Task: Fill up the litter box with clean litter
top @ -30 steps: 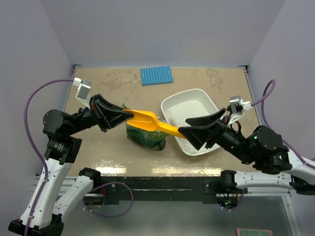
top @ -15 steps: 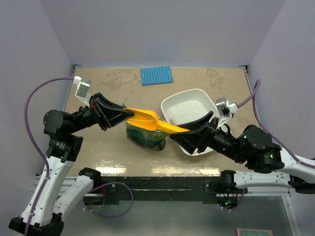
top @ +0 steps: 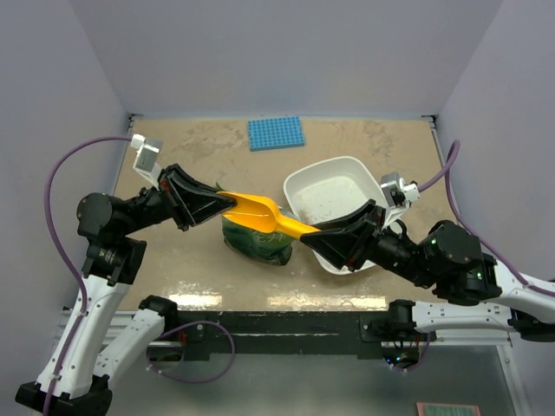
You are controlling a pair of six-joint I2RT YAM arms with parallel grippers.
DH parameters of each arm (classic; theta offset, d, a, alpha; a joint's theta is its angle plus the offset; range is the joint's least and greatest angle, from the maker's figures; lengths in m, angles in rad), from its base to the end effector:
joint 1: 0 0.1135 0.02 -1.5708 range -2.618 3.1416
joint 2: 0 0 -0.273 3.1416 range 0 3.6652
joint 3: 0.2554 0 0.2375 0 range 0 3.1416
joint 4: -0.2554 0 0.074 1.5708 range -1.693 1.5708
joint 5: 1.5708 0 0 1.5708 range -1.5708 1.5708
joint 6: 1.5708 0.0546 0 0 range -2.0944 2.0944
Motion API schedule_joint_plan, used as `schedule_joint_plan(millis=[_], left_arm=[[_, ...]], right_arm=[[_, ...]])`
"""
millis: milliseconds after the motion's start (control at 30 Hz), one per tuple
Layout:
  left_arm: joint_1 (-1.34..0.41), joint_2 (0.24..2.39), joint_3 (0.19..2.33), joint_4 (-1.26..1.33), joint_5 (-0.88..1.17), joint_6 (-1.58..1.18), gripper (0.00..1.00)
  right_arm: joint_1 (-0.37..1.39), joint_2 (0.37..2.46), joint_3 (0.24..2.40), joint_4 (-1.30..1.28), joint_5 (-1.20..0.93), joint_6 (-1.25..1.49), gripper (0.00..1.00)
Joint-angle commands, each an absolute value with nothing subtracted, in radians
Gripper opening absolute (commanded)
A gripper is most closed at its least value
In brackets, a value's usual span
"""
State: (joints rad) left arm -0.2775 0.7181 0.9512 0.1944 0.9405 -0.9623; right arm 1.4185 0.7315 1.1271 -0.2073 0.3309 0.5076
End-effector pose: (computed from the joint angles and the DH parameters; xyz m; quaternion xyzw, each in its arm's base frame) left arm 0.1041 -0.0755 0.4486 0.1970 0.5822 -0.6351 0.4678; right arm 0.0371 0.1250 0.4633 -0.1626 0.6205 0.5639 0.5201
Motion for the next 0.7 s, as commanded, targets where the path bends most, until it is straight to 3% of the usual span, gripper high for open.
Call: schedule_joint_plan(millis=[0, 33, 67, 300, 400, 500, 667], left_arm=[[-0.279, 0.715, 0.948, 0.198, 0.934, -0.931, 0.00], [-0.279, 0.713, 0.942, 0.195, 0.940, -0.928, 0.00], [-0.279, 0.712, 0.937, 0.184, 0.945, -0.922, 0.00], [-0.279, 0.713, 0.945, 0.039, 0.963, -0.804, 0.48], [-0.279, 0.736, 1.005, -0.104, 0.937, -0.691, 0.60], [-0.278, 0.756, 1.090, -0.273, 0.840, -0.536, 0.70], [-0.278, 0.810, 1.228, -0.493, 0.651, -0.309, 0.74]], right_arm=[[1.416, 0.715, 1.129, -0.156, 0.336, 0.492, 0.10], [1.416, 0.722, 1.132, -0.170, 0.336, 0.485, 0.00], [1.417, 0.727, 1.135, -0.175, 0.336, 0.485, 0.00], [1.416, 0.745, 1.173, -0.193, 0.350, 0.476, 0.00], [1.416, 0.762, 1.239, -0.268, 0.402, 0.485, 0.00], [1.416, 0.775, 1.305, -0.368, 0.481, 0.514, 0.00], [1.417, 0.801, 1.377, -0.554, 0.564, 0.552, 0.00]])
